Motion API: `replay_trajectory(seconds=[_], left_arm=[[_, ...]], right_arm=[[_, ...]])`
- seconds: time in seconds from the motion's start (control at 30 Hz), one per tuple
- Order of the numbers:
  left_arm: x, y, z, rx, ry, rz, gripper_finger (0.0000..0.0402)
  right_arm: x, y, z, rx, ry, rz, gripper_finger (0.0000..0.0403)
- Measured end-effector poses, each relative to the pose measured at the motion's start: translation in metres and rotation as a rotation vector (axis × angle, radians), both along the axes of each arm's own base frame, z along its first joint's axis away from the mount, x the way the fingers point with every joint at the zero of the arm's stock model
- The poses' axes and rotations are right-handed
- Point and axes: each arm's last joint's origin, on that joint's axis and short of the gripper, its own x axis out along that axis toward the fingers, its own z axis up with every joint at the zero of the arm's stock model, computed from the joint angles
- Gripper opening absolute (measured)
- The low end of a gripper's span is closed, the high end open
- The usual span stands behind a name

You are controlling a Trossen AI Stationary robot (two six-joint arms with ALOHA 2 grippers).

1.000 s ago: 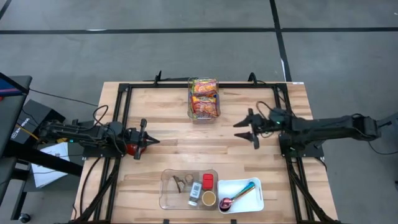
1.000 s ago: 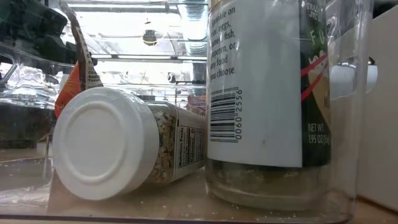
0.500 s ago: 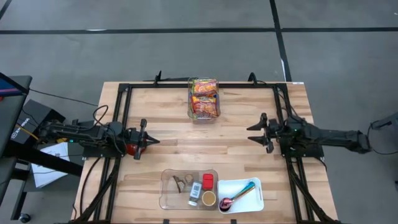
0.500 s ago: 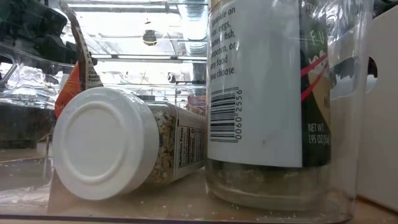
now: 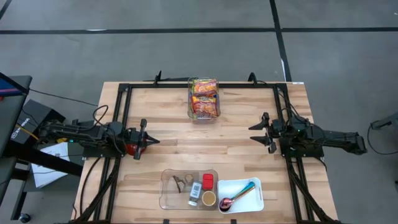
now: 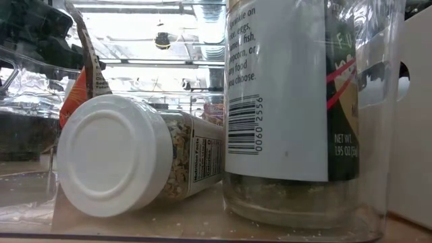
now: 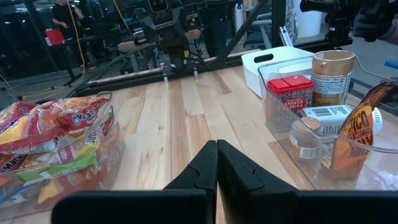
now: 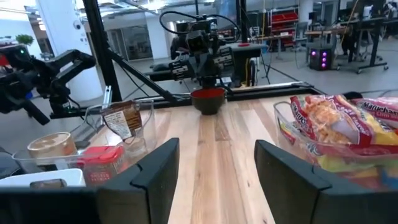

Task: Pick & Place Food Item
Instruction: Return to Home Position

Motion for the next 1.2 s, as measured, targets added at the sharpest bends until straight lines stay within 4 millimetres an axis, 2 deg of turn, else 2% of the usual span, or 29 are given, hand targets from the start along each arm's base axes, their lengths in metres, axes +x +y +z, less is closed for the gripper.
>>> replay_trajectory(seconds=[0.27, 1.2], left_arm=[[0.0, 0.0, 0.0, 0.0, 0.0, 0.0, 0.0], [0.0, 0.0, 0.0, 0.0, 0.0, 0.0, 0.0]], right_arm=[[0.0, 0.0, -0.0001, 0.073, 0.002, 0.001, 0.0202], [0.0001, 0.0, -0.0004, 0.076, 0.004, 0.001, 0.0202]])
